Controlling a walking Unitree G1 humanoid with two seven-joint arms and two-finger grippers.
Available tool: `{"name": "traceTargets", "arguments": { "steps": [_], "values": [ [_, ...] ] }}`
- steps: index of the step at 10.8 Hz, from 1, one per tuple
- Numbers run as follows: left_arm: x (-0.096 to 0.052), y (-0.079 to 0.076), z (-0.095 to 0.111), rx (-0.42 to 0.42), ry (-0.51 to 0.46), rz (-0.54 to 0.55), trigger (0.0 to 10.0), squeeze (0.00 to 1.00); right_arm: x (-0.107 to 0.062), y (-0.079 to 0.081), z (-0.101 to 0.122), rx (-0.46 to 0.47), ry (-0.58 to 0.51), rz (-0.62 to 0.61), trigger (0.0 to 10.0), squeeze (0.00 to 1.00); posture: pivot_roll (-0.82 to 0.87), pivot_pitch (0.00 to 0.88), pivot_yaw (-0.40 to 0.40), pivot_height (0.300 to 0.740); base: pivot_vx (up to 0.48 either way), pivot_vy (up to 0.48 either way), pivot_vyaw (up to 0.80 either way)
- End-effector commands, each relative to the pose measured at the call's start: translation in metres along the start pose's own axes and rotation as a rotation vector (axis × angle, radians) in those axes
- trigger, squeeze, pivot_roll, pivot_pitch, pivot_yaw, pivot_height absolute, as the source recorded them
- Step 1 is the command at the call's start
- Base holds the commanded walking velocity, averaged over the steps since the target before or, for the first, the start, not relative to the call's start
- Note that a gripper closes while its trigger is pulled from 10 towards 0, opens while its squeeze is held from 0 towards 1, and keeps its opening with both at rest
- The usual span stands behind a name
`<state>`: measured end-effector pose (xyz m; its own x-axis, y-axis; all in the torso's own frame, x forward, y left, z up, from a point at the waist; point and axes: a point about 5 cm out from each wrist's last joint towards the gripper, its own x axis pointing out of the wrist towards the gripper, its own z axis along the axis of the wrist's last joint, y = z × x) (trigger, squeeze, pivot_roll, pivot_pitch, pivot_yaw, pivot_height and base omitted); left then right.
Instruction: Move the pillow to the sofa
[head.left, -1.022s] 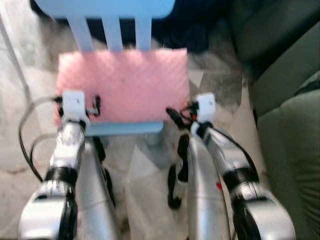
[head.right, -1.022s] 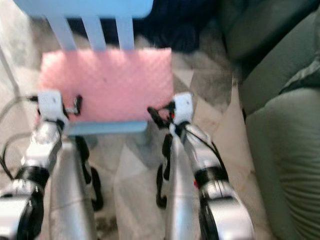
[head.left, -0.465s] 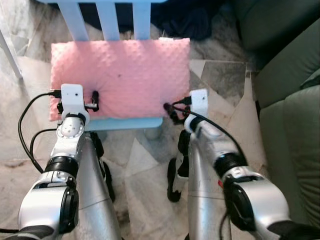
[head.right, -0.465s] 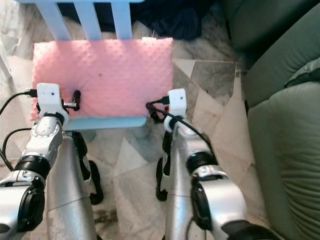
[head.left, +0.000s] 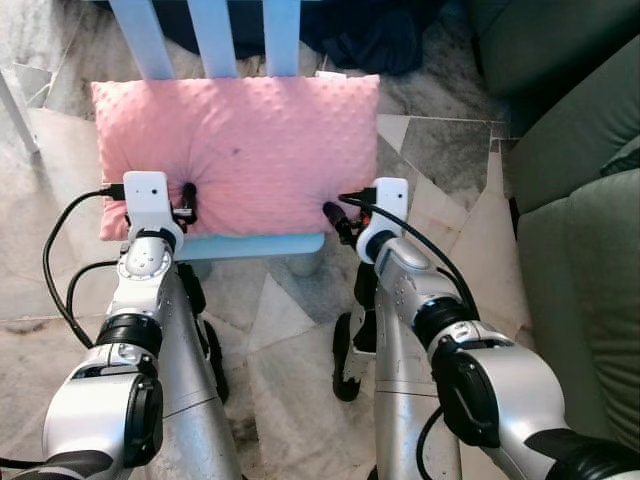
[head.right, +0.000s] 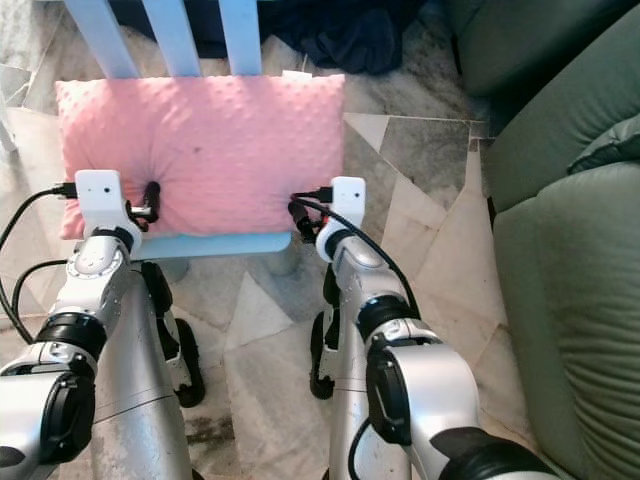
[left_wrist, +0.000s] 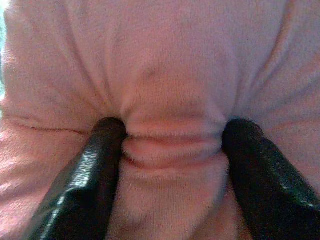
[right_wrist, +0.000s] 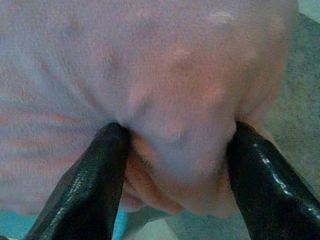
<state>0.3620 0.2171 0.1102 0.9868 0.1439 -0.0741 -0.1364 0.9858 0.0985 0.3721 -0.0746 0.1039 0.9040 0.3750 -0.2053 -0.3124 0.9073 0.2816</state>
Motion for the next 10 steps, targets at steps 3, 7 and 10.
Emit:
{"name": "traceTargets", "arguments": {
  "steps": [3,7,10],
  "values": [
    [-0.017,0.0,-0.046,-0.023,0.189,-0.001,0.0,0.0,-0.006,-0.012,-0.015,0.017,0.038,-0.056,0.0,0.0,0.01,0.574,-0.135,0.499,0.0,0.0,0.0],
    [-0.015,-0.001,-0.044,-0.068,0.187,0.009,0.0,0.0,-0.009,-0.024,-0.009,0.03,0.016,-0.095,0.0,0.0,0.0,0.565,-0.147,0.499,0.0,0.0,0.0],
    [-0.016,0.001,-0.045,-0.079,0.185,0.02,0.0,0.0,-0.008,-0.022,-0.01,0.019,0.023,-0.084,0.0,0.0,0.0,0.569,-0.159,0.499,0.0,0.0,0.0]
  ]
}}
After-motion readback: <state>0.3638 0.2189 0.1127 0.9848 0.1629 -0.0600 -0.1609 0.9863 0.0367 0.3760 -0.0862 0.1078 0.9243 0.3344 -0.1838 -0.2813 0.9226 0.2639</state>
